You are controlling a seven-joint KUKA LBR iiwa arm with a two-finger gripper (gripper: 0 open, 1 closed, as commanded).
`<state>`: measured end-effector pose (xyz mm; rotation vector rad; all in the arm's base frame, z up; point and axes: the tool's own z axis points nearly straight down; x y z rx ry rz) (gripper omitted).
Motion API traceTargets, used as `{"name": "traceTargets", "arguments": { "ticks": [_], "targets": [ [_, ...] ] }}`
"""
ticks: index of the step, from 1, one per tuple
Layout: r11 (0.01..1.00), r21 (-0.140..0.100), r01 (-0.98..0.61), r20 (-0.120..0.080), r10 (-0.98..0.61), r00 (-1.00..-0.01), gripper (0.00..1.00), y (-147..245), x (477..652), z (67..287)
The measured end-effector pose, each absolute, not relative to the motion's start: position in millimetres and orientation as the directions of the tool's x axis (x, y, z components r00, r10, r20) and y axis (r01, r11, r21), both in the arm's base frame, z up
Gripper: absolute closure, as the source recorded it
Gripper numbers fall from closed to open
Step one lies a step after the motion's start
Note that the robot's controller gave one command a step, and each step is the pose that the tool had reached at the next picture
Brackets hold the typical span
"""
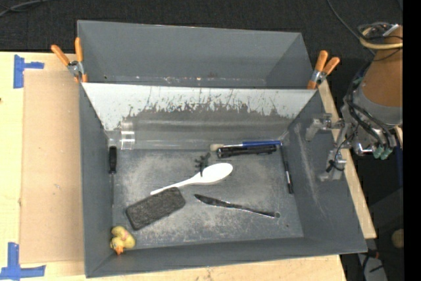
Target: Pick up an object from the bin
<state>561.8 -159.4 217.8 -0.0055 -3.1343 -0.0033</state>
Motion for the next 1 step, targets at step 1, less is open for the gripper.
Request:
{"name": "traceTargets", "arguments": {
  "ticks": [1],
  "targets": [
    [1.0, 0.001, -0.002, 0.001, -0.002, -1.0, 0.0, -158.4, 563.6, 221.2]
  ]
}}
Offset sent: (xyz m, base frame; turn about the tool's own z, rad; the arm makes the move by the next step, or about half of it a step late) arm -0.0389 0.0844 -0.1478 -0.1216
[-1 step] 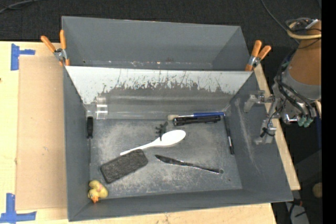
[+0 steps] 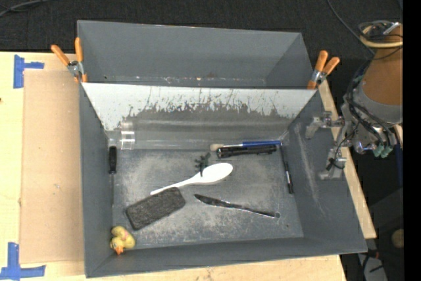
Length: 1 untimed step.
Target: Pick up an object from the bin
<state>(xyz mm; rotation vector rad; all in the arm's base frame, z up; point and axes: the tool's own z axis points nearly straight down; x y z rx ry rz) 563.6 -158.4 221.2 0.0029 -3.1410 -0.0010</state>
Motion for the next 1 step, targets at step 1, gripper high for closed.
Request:
{"name": "traceTargets", "arguments": {
  "ticks": [1],
  "targets": [
    [0.998, 0.001, -0.071, -0.001, -0.071, -0.998, 0.0, -109.6, 539.7, 132.0]
  ]
}}
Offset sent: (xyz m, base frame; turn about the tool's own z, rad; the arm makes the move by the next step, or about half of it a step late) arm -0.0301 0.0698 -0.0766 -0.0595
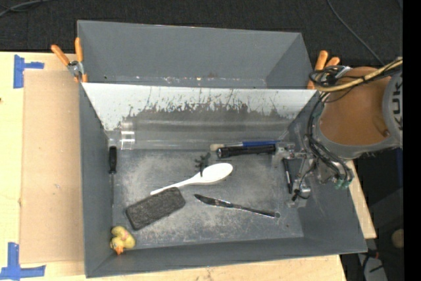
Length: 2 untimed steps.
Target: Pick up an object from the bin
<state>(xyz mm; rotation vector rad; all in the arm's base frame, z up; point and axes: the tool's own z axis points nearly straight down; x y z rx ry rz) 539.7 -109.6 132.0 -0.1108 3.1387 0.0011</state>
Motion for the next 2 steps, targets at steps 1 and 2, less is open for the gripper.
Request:
{"name": "traceTargets", "arguments": {
  "ticks": [1, 2],
  "targets": [
    [0.998, 0.0, -0.068, -0.002, -0.068, -0.998, 0.0, -95.8, 534.8, 123.1],
    [0.993, 0.009, -0.114, 0.01, -0.115, -0.993, 0.0, -19.8, 520.7, 97.4]
  ]
}}
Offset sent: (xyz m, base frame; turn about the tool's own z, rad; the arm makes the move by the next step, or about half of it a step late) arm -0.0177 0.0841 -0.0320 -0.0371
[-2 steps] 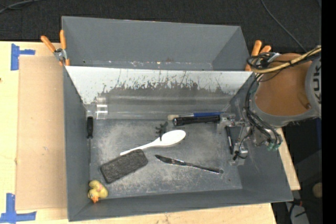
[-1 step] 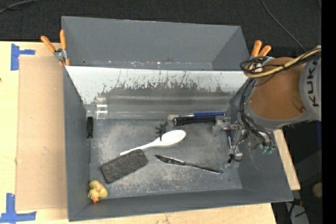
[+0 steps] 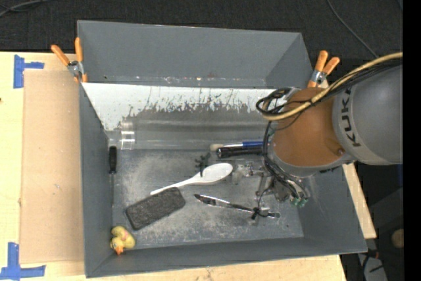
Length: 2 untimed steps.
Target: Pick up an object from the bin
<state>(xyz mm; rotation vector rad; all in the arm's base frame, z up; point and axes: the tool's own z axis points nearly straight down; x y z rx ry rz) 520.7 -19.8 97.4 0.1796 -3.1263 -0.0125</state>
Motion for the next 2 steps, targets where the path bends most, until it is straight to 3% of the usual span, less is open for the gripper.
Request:
{"name": "traceTargets", "arguments": {
  "ticks": [1, 2],
  "targets": [
    [0.987, -0.002, 0.16, -0.007, 0.16, -0.987, 0.0, -26.0, 519.7, 68.5],
    [0.996, 0.004, -0.087, -0.002, -0.087, -0.996, 1.0, -13.5, 533.2, 70.5]
  ]
}}
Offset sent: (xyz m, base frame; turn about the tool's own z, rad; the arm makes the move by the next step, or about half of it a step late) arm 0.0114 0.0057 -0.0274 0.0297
